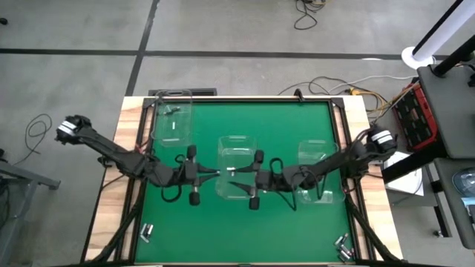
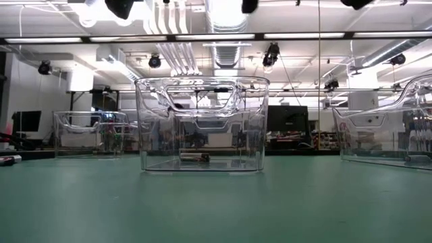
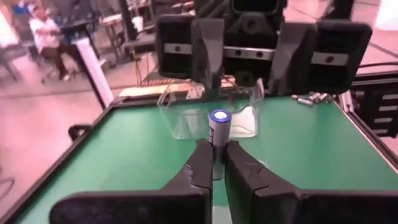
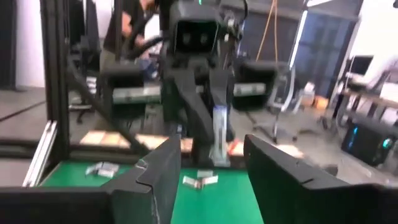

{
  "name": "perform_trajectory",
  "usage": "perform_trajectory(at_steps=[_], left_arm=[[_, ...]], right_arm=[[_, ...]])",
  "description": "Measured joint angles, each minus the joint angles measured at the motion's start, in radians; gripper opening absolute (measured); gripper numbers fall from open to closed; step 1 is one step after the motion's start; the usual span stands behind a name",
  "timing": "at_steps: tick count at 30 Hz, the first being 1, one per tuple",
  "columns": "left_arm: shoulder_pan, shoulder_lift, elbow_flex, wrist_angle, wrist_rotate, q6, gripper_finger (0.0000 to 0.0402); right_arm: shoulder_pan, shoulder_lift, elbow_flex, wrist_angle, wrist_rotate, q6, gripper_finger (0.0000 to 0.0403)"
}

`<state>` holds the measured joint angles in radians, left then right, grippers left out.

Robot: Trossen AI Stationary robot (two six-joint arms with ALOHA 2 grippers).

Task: Sort batteries
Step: Put the white battery into the right transparent bin

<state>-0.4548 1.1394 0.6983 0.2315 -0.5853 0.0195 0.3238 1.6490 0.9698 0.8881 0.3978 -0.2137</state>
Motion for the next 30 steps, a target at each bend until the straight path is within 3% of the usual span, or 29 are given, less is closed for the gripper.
perform_trajectory(at_steps=[7,14,30], left_arm=[[0.004,0.053,0.012,0.013,0.009,0.061,0.0000],[0.004,0.084,0.039,0.010,0.012,0.078,0.0000],[0.003,0.048,0.033,0.011,0.009,0.071,0.0000]], right_arm=[[-0.036,0.068,0.105,-0.035,-0.017,-0.014,0.0142],[-0.065,0.089,0.166,-0.193,-0.077,0.051,0.0131],[-0.063,0.070,0.155,-0.206,-0.084,0.003,0.0075]])
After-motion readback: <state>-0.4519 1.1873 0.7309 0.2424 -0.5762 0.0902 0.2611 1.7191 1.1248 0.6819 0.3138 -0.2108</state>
